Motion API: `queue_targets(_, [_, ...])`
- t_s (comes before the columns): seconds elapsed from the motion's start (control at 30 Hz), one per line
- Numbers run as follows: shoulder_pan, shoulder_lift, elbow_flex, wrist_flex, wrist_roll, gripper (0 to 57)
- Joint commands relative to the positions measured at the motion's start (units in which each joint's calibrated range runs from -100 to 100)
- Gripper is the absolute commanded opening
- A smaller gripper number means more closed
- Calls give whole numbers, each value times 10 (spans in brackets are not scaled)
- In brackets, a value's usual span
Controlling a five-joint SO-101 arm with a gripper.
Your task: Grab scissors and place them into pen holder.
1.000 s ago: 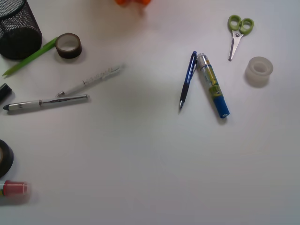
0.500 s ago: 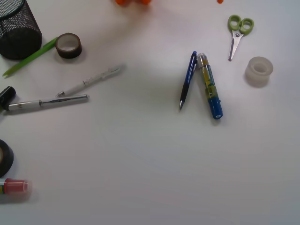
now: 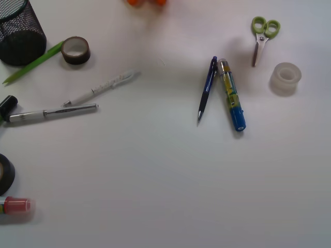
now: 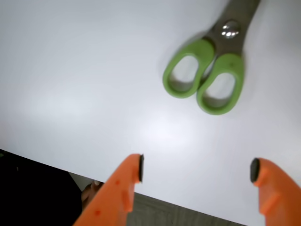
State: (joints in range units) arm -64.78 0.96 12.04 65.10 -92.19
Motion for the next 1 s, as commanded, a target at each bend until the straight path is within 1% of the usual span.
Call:
queue_targets(0.0, [-2, 83, -142, 52, -10, 257])
queue_targets(0.13, [5, 193, -283, 167, 0, 257])
queue_targets(0.3, [22, 287, -379, 232, 32, 258])
queue_targets(0.57, [23, 374, -493, 279, 37, 257])
queue_targets(0.6, [23, 381, -501, 283, 37, 248])
queue_targets(0.73, [28, 396, -529, 306, 48, 128])
queue_targets(0.77, [29, 399, -537, 311, 54, 118])
queue_targets(0.93, [44, 412, -544, 313, 69, 167])
queue_targets(0.97, [45, 415, -544, 313, 71, 169])
